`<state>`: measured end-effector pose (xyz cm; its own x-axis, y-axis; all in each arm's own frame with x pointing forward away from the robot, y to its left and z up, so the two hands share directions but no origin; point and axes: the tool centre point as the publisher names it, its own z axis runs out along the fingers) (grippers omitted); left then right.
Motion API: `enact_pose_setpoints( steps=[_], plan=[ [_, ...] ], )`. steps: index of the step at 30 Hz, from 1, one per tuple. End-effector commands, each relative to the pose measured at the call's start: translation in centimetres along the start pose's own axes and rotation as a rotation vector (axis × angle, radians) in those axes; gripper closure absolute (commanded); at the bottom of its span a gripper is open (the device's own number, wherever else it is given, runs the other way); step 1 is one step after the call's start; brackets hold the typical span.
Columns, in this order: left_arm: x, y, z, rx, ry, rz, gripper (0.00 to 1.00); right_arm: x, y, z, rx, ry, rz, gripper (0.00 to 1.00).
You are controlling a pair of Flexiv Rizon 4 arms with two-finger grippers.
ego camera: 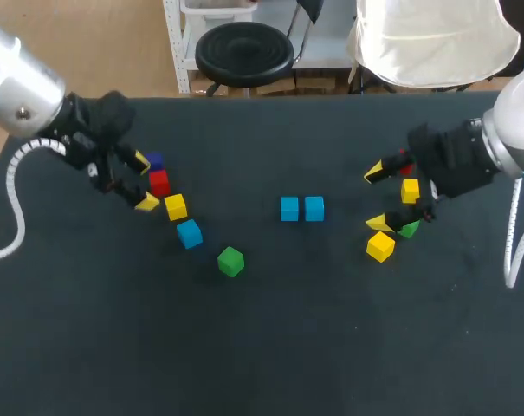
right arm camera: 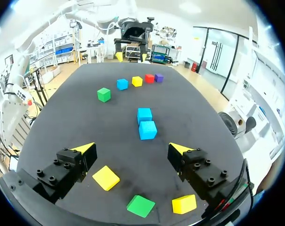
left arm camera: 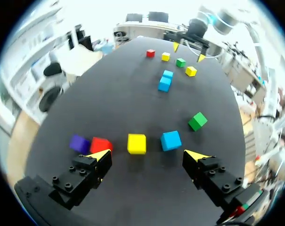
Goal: Place the blue cubes, place green cubes on the blue cubes, place the yellow cubes on the green cubes, then place the red cubes on the yellow cubes, and place purple cube on the red cubes.
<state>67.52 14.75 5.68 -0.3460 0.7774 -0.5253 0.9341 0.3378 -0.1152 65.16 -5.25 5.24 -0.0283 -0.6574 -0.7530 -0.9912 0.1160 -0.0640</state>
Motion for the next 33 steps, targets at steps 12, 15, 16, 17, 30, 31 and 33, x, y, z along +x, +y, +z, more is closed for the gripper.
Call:
enact_pose_setpoints(
  steps=[12,15,16,17,30,31,33],
  plan=[
    [6.0,-4.4,5.6,0.102,-0.136,-0.213,0.0,0.1,0.0,0.0,0.0,-0.004,-0.001,0.0],
    [5.5,-4.9,5.8,0.099,-0.178,-0.201,0.0,0.1,0.0,0.0,0.0,-0.004,-0.001,0.0],
    [5.2,-5.1,5.9,0.098,-0.177,-0.2,0.0,0.1,0.0,0.0,0.0,-0.004,-0.001,0.0],
    [5.0,-5.2,6.0,0.098,-0.194,-0.198,0.0,0.1,0.0,0.0,0.0,-0.004,-0.001,0.0],
    [1.4,-6.9,5.9,0.003,-0.212,-0.107,0.0,0.1,0.0,0.0,0.0,-0.004,-0.001,0.0],
    [1.3,-7.0,5.9,0.008,-0.215,-0.107,0.0,0.1,0.0,0.0,0.0,-0.004,-0.001,0.0],
    [1.0,-6.9,6.1,0.001,-0.217,-0.103,0.0,0.1,0.0,0.0,0.0,-0.004,-0.001,0.0]
  ],
)
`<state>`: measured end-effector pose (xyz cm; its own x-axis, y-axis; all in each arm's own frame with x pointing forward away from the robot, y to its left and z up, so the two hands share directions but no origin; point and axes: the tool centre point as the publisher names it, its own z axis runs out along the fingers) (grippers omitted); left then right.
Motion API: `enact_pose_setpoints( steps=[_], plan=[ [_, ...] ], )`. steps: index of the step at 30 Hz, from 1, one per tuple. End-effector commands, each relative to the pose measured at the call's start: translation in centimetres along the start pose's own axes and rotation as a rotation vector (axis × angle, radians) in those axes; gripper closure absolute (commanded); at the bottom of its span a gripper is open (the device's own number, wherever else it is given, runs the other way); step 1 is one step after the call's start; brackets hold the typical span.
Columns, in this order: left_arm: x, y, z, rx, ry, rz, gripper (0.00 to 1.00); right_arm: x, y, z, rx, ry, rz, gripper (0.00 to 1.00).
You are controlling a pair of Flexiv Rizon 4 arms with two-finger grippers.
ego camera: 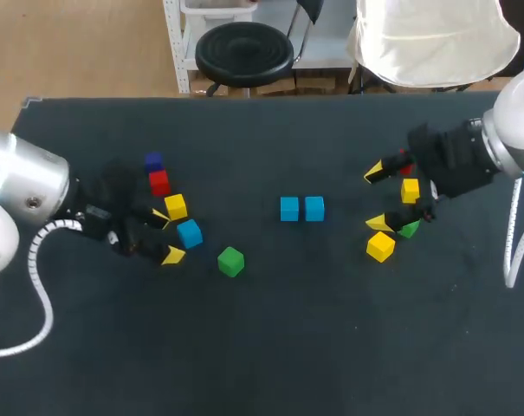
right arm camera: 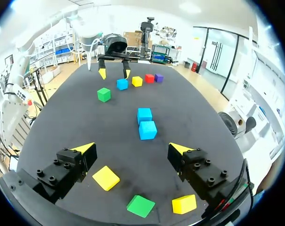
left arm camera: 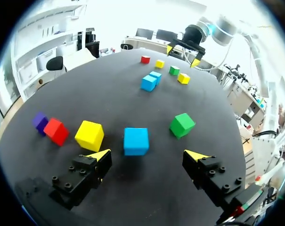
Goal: Place the blue cubes, place green cubes on the blue cubes, place the yellow cubes on the green cubes, then place the red cubes on the yellow cubes, and place purple cube on the red cubes.
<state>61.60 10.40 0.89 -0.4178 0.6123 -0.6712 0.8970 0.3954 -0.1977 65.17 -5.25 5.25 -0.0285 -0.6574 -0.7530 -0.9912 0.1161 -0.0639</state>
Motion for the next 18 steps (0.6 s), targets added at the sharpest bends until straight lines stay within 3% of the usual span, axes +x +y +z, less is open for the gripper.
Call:
enact_pose_setpoints(
  steps=[1,12,18],
  plan=[
    [-0.2,-0.4,0.4,-0.026,-0.01,0.004,0.0,0.1,0.0,0.0,0.0,-0.004,-0.002,0.0],
    [-1.3,-0.5,0.8,-0.064,-0.017,0.028,0.0,0.1,0.0,0.0,0.0,-0.004,-0.002,0.0],
    [-1.2,0.7,1.5,-0.092,-0.008,0.015,0.0,0.1,0.0,0.0,0.0,-0.004,-0.002,0.0]
  ],
)
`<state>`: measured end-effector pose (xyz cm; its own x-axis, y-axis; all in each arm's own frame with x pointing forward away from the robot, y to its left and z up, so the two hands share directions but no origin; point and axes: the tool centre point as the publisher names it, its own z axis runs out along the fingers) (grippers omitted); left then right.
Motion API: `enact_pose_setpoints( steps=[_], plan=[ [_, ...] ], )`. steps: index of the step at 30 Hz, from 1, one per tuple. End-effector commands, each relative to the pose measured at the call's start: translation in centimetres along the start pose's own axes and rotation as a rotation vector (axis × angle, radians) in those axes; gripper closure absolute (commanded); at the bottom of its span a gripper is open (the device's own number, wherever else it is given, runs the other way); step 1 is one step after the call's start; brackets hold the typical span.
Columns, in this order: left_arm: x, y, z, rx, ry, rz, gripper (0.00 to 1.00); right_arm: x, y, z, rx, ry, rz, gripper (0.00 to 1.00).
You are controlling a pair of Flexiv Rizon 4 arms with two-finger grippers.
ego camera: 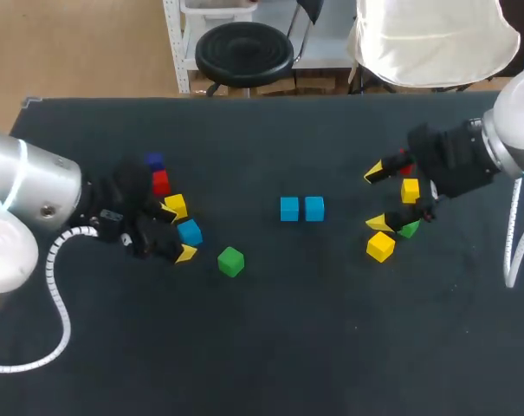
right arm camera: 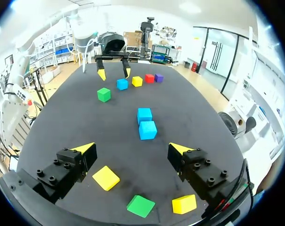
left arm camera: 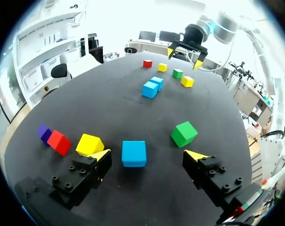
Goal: Place the blue cubes, place green cubes on the blue cubes, place the yellow cubes on the green cubes, then place the red cubes on the yellow cubes, and place purple cube on the red cubes.
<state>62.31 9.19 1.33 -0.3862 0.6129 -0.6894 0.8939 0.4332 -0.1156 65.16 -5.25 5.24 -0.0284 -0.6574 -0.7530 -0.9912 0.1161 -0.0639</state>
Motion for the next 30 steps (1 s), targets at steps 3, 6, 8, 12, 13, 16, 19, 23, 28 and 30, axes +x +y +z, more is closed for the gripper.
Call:
enact_pose_setpoints(
  steps=[3,6,8,12,13,16,19,23,28,30],
  plan=[
    [0.2,1.0,0.9,-0.007,0.001,-0.03,0.0,0.1,0.0,0.0,0.0,-0.004,-0.002,0.0],
    [0.1,1.1,0.9,-0.007,-0.002,-0.031,0.0,0.1,0.0,0.0,0.0,-0.004,-0.002,0.0],
    [0.0,1.2,1.0,-0.004,-0.006,-0.033,0.0,0.1,0.0,0.0,0.0,-0.004,-0.002,0.0],
    [-0.2,1.0,1.2,0.001,-0.008,-0.025,0.0,0.1,0.0,0.0,0.0,-0.004,-0.002,0.0],
    [-0.2,0.9,1.2,0.001,-0.007,-0.024,0.0,0.1,0.0,0.0,0.0,-0.004,-0.002,0.0],
    [0.0,1.0,1.4,0.006,-0.004,-0.024,0.0,0.1,0.0,0.0,0.0,-0.004,-0.002,0.0],
    [0.2,1.1,1.7,0.01,-0.001,-0.029,0.0,0.1,0.0,0.0,0.0,-0.004,-0.002,0.0],
    [0.2,1.1,1.9,0.011,0.001,-0.029,0.03,0.1,0.0,0.0,0.0,-0.004,-0.002,0.0],
    [0.1,1.2,1.9,0.008,-0.004,-0.026,0.18,0.1,0.0,0.0,0.0,-0.004,-0.002,0.0],
    [0.2,1.2,2.1,0.01,-0.001,-0.026,0.23,0.1,0.0,0.0,0.0,-0.004,-0.002,0.0]
  ],
)
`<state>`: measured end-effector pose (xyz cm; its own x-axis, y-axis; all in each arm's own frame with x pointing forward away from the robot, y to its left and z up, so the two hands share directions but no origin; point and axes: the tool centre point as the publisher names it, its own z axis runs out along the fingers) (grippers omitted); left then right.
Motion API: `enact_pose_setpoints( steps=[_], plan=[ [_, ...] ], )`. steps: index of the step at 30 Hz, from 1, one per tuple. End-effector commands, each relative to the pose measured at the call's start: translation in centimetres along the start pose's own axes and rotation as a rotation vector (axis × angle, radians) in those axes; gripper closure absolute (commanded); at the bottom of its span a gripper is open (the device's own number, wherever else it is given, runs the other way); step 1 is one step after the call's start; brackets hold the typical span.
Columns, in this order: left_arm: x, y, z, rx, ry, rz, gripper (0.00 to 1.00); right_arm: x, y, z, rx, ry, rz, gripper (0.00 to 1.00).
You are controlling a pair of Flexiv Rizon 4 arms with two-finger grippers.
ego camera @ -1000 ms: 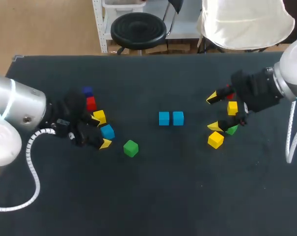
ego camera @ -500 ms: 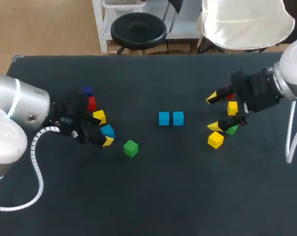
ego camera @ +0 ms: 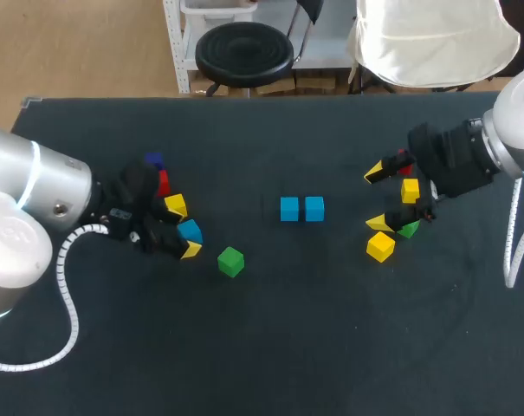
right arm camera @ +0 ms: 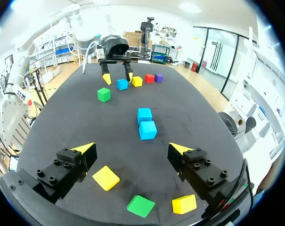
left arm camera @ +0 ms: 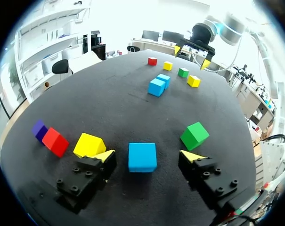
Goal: Place the blue cubes, place green cubes on the blue cubes, place the yellow cubes on the green cubes, then place the red cubes on the yellow cubes, and place purple cube on the red cubes.
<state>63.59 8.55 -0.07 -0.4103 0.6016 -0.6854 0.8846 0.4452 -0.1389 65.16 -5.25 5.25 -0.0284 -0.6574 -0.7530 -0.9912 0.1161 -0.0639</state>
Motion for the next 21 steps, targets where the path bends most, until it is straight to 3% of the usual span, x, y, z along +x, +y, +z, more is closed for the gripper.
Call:
enact_pose_setpoints(
  steps=[1,2,4,6,8,10,11,12,19,21],
  plan=[
    [0.2,0.3,0.4,0.005,0.0,-0.001,0.26,0.1,0.0,0.0,0.0,-0.004,-0.002,0.0],
    [0.2,0.3,0.5,0.006,0.001,-0.002,0.31,0.1,0.0,0.0,0.0,-0.004,-0.002,0.0],
    [0.3,0.4,0.6,0.006,0.003,-0.003,0.51,0.1,0.0,0.0,0.0,-0.004,-0.002,0.0],
    [0.4,0.5,0.7,0.004,0.01,-0.001,0.55,0.1,0.0,0.0,0.0,-0.004,-0.002,0.0],
    [0.5,0.5,0.9,0.003,0.016,-0.002,0.68,0.1,0.0,0.0,0.0,-0.004,-0.002,0.0],
    [0.5,0.6,0.9,0.002,0.021,-0.001,0.83,0.1,0.0,0.0,0.0,-0.004,-0.002,0.0],
    [0.5,0.5,0.9,0.002,0.023,0.004,0.96,0.1,0.0,0.0,0.0,-0.004,-0.002,0.0],
    [0.5,0.4,0.8,-0.001,0.024,0.011,1.0,0.1,0.0,0.0,0.0,-0.004,-0.002,0.0],
    [-0.4,-0.7,-0.4,-0.024,0.018,0.096,1.0,0.1,0.0,0.0,0.0,-0.004,-0.002,0.0],
    [-0.6,-1.2,-0.7,0.003,0.019,0.125,1.0,0.1,0.0,0.0,0.0,-0.004,-0.002,0.0]
  ],
)
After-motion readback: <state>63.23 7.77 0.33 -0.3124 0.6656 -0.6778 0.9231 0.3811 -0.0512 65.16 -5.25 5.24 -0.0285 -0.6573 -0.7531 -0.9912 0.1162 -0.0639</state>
